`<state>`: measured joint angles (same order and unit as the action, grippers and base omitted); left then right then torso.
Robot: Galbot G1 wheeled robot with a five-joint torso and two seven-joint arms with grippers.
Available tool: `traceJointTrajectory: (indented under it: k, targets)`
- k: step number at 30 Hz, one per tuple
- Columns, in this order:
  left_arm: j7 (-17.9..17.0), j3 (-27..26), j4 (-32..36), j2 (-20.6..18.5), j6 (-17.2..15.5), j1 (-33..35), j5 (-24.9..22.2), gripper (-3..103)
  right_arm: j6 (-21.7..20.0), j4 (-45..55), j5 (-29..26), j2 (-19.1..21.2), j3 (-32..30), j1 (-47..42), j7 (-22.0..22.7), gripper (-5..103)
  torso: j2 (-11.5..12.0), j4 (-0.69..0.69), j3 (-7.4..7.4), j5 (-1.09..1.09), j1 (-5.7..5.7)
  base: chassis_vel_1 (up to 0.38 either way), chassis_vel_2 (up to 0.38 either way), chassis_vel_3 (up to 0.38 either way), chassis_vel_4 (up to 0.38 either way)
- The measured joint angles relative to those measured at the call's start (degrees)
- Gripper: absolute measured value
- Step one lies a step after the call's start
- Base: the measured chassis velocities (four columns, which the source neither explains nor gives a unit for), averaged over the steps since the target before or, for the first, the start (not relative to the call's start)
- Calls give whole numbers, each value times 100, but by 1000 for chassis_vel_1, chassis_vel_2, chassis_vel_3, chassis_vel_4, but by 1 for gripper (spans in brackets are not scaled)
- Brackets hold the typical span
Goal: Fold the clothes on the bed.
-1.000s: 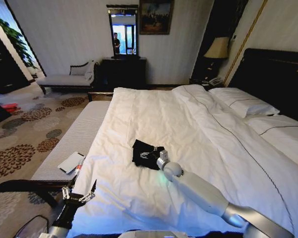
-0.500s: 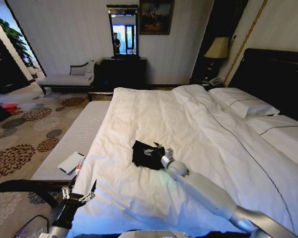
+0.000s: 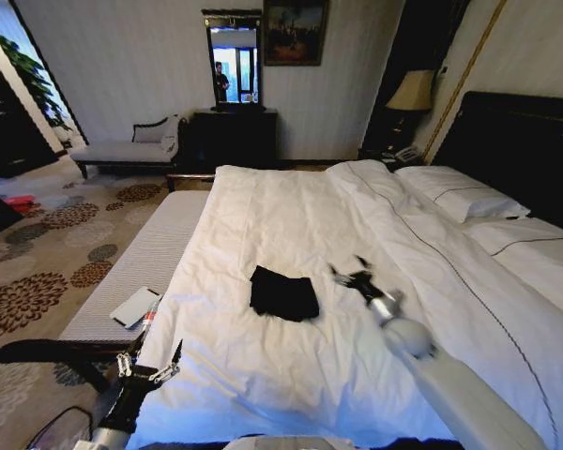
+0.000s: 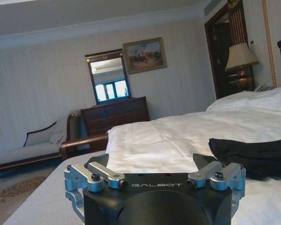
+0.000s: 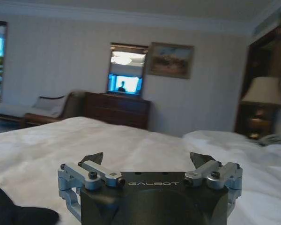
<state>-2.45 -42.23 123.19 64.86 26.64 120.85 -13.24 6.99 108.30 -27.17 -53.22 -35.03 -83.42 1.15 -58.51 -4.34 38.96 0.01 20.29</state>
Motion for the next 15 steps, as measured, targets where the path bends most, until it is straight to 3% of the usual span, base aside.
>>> traceJointTrajectory:
  k: [6, 15]
  targets:
    - [0, -1, 0, 0, 0, 0, 0, 100, 529, 249, 343, -569, -1008, -1213, -388, 100, 0, 2, 1, -1, 0, 0, 0, 0, 0]
    - [0, 0, 0, 0, 0, 0, 0, 100, 1113, 336, 510, -1351, -1432, -1975, -606, 100, 0, 1, 1, -1, 0, 0, 0, 0, 0]
